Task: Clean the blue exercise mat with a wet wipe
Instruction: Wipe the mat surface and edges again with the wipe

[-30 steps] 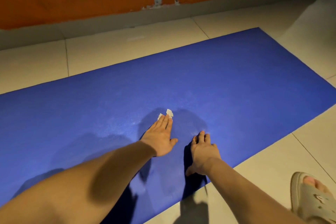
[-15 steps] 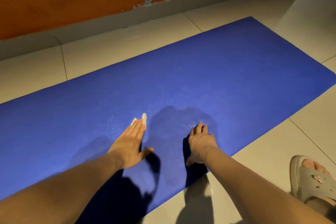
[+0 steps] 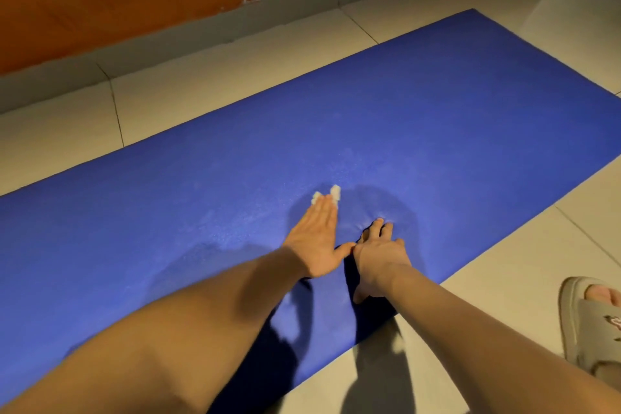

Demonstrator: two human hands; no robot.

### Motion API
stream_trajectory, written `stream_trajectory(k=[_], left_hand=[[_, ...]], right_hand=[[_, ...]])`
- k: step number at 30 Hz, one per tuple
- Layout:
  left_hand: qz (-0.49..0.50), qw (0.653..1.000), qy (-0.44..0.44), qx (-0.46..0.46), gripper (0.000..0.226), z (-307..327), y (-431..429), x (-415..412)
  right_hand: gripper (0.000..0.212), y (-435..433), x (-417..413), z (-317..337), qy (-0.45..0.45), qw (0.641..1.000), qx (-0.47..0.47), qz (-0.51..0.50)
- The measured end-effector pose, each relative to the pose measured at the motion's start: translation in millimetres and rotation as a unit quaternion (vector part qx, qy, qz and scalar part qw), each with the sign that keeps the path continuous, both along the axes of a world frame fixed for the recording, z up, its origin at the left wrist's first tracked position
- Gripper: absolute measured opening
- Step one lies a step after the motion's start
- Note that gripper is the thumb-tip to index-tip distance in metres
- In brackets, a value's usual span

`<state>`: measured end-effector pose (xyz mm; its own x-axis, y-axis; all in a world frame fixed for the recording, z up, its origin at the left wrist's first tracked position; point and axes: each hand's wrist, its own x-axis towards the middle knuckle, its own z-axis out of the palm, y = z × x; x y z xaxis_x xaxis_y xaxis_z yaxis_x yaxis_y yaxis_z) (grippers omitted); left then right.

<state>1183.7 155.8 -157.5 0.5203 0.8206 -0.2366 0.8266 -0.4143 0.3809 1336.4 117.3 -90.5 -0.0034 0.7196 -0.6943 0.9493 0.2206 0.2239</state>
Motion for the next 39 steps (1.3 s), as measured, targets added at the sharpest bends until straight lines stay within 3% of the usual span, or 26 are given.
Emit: stream_trajectory(k=[4,8,12,17,20,23,27,30,34,37,39], left_hand=[[-0.039,0.994,0.063,0.075,0.092,7,-6,-32],[0.058,0.998,0.023,0.022,0.099,14,-43,-92],[0.096,0.991,0.051,0.075,0.099,17,-110,-145],[0.194,0.976,0.064,0.070,0.108,8,-140,-132],[0.154,0.986,0.011,0.065,0.107,12,-110,-101],[0.087,0.992,0.031,0.091,0.100,7,-67,-60],[0.031,0.998,0.005,0.052,0.093,2,-36,-23],[-0.010,0.992,0.026,0.119,0.093,16,-62,-47],[0.122,0.992,-0.002,0.044,0.096,16,-126,-120],[0.179,0.975,0.066,0.114,0.089,9,-165,-144],[0.206,0.966,0.055,0.145,0.090,2,-165,-134]], right_hand=[[0.131,-1,0,1,0.002,1.000,0.007,-0.002],[0.137,-5,4,1,0.011,1.000,0.019,-0.011],[0.136,-4,3,5,0.011,1.000,0.011,-0.017],[0.136,-3,-2,6,0.007,1.000,0.012,-0.018],[0.136,-2,-4,4,0.004,1.000,0.017,-0.019],[0.137,-2,-6,3,0.000,1.000,0.014,-0.018],[0.134,1,-7,1,-0.009,1.000,-0.002,-0.016],[0.135,0,-5,2,-0.005,1.000,-0.002,-0.018],[0.139,-4,1,3,0.006,1.000,0.014,-0.020],[0.141,-5,2,4,0.014,1.000,0.020,-0.018],[0.139,-4,-1,3,0.014,0.999,0.020,-0.021]])
